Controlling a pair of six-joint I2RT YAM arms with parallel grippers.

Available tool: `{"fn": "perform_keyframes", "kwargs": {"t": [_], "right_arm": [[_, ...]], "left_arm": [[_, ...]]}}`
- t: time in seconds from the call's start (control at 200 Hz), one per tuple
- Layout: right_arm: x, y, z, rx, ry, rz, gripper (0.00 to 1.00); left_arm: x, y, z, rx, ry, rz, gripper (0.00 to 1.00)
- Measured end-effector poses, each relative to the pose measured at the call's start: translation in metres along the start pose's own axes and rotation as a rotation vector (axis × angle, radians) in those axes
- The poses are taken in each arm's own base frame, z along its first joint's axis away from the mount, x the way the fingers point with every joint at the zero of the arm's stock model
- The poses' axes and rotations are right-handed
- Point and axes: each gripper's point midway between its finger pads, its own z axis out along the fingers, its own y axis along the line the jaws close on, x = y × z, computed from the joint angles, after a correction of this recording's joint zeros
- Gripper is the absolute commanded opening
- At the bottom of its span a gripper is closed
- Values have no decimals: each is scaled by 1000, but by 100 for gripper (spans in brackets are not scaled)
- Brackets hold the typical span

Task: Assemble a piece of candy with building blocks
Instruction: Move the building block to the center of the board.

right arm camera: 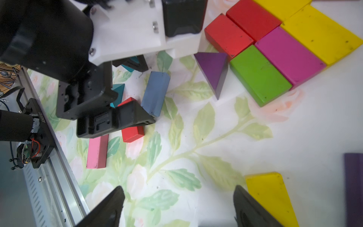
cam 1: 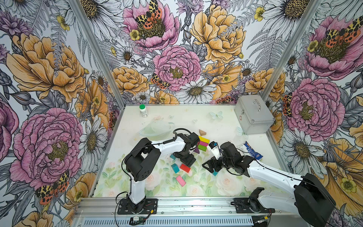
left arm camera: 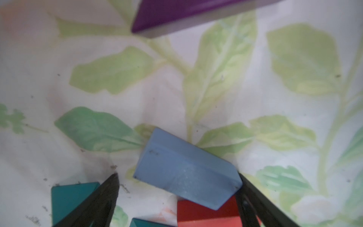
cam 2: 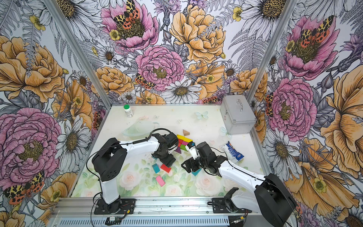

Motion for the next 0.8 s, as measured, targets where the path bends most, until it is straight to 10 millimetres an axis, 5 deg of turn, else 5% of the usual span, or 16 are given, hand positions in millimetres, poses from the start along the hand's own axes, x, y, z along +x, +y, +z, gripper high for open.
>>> {"fn": "perform_keyframes", "kwargs": {"t": [0.17, 0.61, 0.801], "right_arm": [[-7, -1, -1, -2, -13, -10, 88], [-11, -8, 3, -2, -3, -23, 88], [-21, -6, 1, -7, -21, -39, 88]], "left_arm": [[-6, 1, 0, -8, 2, 22, 87], [-16, 11, 0, -7, -3, 8, 53], [-19, 16, 0, -7, -4, -13, 51]]}}
